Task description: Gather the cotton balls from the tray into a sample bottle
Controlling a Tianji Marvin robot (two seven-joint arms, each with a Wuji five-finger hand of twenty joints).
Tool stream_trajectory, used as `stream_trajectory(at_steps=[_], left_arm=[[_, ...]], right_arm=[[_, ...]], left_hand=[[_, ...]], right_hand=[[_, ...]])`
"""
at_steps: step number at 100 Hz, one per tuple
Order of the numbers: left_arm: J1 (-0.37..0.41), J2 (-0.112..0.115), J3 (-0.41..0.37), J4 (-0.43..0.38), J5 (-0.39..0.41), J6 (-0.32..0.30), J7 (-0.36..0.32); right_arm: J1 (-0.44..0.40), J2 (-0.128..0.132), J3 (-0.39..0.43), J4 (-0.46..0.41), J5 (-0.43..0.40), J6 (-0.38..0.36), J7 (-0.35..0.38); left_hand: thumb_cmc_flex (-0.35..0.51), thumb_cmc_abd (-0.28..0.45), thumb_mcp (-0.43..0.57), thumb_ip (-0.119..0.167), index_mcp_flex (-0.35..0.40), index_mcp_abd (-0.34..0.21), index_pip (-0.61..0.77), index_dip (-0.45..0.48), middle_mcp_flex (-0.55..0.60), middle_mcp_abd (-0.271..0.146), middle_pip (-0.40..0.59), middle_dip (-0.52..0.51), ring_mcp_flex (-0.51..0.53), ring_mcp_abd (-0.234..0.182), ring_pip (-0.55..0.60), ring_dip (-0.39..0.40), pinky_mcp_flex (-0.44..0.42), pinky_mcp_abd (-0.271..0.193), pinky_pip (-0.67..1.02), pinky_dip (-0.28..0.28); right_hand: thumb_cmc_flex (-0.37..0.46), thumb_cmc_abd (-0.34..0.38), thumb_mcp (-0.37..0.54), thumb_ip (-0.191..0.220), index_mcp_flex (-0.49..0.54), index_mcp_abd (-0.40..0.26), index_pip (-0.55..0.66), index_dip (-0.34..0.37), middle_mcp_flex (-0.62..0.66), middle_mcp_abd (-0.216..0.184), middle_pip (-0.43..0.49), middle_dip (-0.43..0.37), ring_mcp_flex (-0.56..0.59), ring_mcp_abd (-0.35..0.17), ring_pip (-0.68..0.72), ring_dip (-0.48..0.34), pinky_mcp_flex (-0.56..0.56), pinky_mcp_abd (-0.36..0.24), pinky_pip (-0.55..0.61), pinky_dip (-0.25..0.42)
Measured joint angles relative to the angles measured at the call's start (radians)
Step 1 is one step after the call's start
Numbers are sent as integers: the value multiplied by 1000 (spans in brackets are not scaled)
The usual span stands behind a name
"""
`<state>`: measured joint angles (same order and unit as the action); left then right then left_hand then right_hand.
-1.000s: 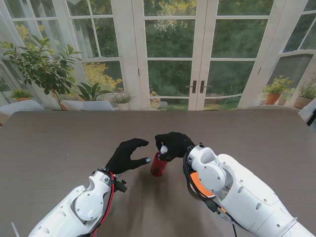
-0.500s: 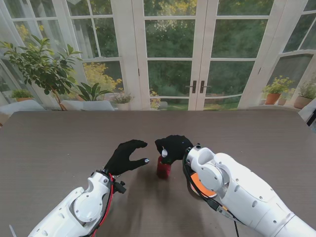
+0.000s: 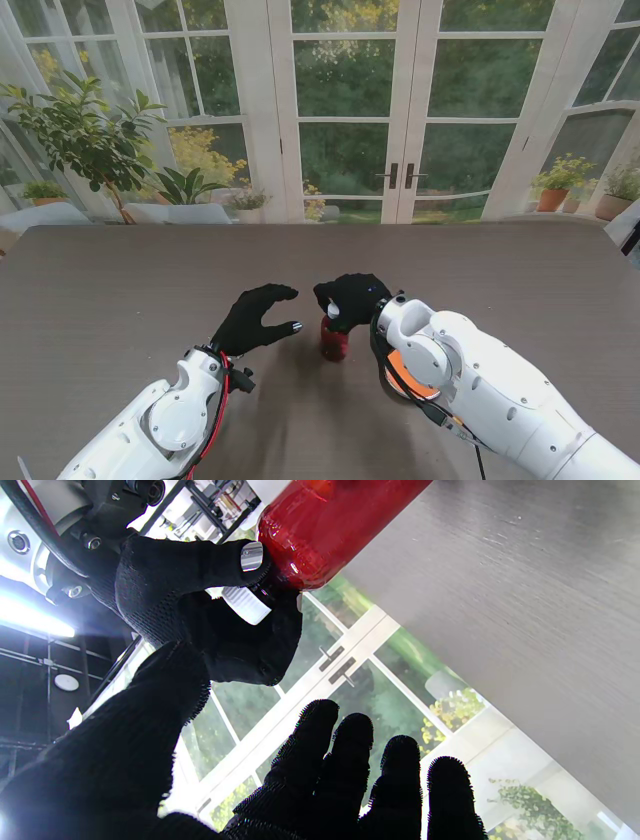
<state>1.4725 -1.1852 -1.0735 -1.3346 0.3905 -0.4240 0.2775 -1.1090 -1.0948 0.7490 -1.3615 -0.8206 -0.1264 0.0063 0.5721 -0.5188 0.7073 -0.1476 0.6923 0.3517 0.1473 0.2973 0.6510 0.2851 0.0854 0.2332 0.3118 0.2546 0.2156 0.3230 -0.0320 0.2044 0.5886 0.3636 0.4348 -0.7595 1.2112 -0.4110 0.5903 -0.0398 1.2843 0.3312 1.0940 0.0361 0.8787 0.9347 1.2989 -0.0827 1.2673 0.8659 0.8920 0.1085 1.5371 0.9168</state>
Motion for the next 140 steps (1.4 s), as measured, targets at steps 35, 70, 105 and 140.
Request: stream_trajectory(at_steps=[35, 70, 105, 140], left_arm=[[2, 0, -2, 0, -4, 1, -3], [2, 0, 0, 1, -15, 4, -9], [0, 0, 4, 3, -17, 5, -11], [-3, 0, 8, 9, -19, 5, -11]], right_arm=[[-3, 3, 3, 0, -10, -2, -2], [-12, 4, 10, 0, -19, -2, -6], [-16, 1, 17, 7, -9, -2, -32], [-35, -3, 54, 0, -19, 16, -58]], left_hand=[[0, 0, 0, 0, 8, 0, 0, 0, 9, 0, 2, 0, 0, 0, 0, 0, 0, 0, 0, 0], [0, 0, 0, 0, 8, 0, 0, 1, 10, 4, 2, 1, 2, 2, 0, 0, 0, 0, 0, 0], [0, 0, 0, 0, 9, 0, 0, 1, 11, 5, 2, 1, 2, 2, 0, 0, 0, 0, 0, 0], [0, 12, 0, 0, 12, -1, 2, 2, 21, 6, 4, 1, 2, 6, 0, 0, 1, 0, -1, 0]], right_hand=[[-113, 31, 25, 104, 5, -13, -176, 66, -86, -49, 26, 0, -1, 0, -86, -13, -48, 0, -11, 0], [-183, 49, 25, 201, 8, -1, -321, 188, -160, -62, 22, -45, -7, 0, -122, -13, -76, 0, -24, 0], [-280, 69, -40, 202, -92, 47, -490, 166, -265, -67, -15, -79, -44, 0, -139, -13, -95, 0, -36, 0], [-368, 205, -199, 202, -178, 46, -586, 139, -436, -26, -207, -278, -228, 70, -379, -119, -191, 15, -128, 0]])
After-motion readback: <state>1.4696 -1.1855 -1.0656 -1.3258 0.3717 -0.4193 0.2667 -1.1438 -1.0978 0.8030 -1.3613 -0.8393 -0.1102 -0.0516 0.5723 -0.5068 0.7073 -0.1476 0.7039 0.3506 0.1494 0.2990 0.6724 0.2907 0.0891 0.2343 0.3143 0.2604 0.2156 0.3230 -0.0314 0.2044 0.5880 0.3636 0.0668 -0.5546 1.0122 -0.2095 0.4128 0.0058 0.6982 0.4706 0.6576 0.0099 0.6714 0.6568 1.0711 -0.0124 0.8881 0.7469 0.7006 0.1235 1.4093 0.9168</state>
